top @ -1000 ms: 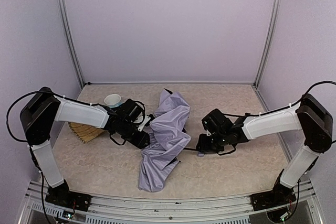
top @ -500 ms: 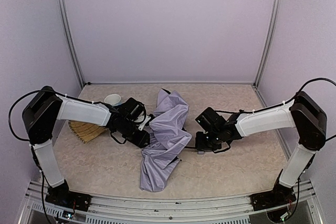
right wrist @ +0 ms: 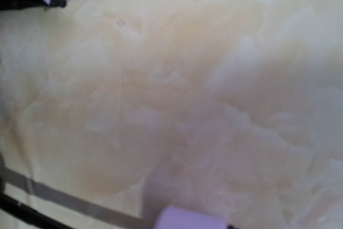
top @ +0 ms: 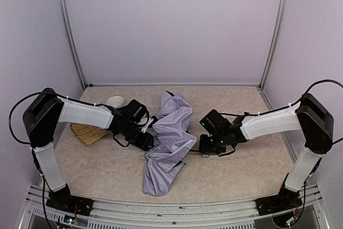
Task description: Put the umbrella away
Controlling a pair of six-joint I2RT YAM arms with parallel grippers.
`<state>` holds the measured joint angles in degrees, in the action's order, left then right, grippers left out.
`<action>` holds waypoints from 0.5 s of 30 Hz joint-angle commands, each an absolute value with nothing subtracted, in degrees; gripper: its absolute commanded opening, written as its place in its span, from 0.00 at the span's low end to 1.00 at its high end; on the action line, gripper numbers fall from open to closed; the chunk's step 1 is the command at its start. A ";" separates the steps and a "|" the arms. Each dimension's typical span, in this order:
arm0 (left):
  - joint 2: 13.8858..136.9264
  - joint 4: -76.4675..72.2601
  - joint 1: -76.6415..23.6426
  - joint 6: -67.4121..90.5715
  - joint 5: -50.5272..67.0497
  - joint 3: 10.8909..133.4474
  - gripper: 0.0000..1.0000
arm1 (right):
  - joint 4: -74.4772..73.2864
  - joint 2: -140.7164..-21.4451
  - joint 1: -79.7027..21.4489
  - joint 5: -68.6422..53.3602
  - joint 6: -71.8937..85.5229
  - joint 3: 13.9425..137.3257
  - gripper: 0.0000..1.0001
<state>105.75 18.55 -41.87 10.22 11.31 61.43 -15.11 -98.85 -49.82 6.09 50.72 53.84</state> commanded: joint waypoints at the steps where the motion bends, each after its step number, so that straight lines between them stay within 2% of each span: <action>1: 108.74 -3.42 -50.18 9.65 35.78 66.63 0.48 | 6.93 -100.37 -55.67 -14.91 49.56 57.77 0.37; 6: 105.97 0.47 -49.31 7.58 31.32 66.45 0.48 | -1.71 -96.48 -55.46 -9.01 46.85 57.60 0.40; 12: 100.98 6.03 -44.94 4.99 20.87 61.77 0.48 | -13.06 -89.11 -52.89 -4.66 45.81 48.54 0.50; 15: 99.58 7.12 -43.75 4.37 17.70 61.33 0.52 | -18.44 -84.98 -51.90 -3.15 45.52 46.49 0.60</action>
